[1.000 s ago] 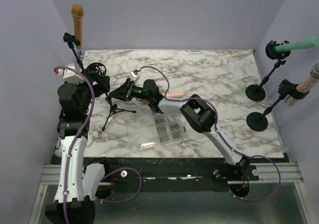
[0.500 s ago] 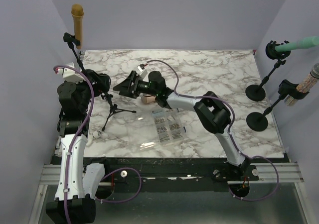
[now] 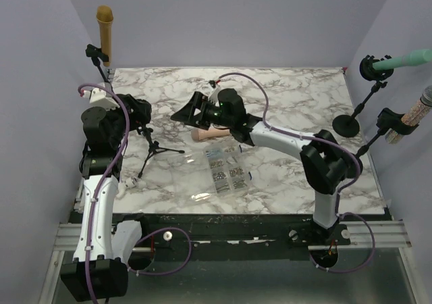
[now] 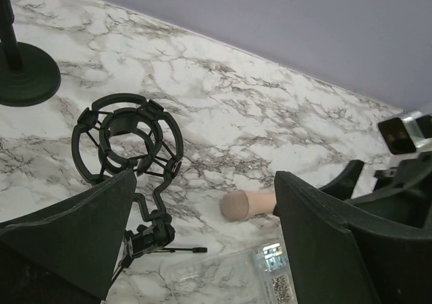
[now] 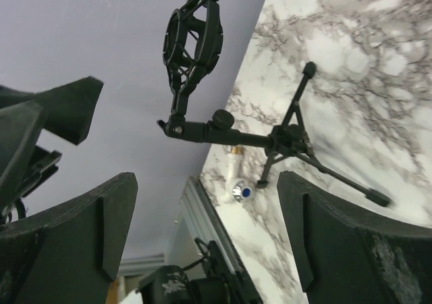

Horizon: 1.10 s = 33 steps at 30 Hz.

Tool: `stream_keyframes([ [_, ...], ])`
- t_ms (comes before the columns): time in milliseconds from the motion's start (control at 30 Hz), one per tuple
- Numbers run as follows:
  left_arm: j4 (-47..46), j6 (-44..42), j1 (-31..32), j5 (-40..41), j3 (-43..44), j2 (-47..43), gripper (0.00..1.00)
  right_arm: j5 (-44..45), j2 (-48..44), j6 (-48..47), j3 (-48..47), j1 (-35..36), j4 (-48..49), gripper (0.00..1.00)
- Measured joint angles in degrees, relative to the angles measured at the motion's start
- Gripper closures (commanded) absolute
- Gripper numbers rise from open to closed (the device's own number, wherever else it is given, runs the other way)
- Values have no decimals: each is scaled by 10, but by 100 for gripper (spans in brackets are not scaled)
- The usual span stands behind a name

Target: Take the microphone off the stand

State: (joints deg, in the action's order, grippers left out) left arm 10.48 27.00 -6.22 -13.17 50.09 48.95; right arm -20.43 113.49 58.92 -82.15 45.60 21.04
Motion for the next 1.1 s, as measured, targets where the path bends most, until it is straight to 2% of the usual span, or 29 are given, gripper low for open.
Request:
stream_keyframes([
  [333,-1,-8,21,3,-3,15,15,101,-238,-196,94,-9,-163,4],
  [533,-2,-10,25,10,-17,20,8,214,-364,-298,163,-9,-254,2],
  [667,-2,-5,25,10,-17,23,5,254,-414,-343,216,-10,-286,1],
  [800,0,6,14,-3,11,35,2,261,-437,-368,252,-10,-298,0],
  [900,-17,22,-22,-26,40,41,1,254,-445,-376,266,-10,-296,0],
  [1100,-117,33,-77,-50,81,70,1,192,-474,-367,306,-10,-257,0],
])
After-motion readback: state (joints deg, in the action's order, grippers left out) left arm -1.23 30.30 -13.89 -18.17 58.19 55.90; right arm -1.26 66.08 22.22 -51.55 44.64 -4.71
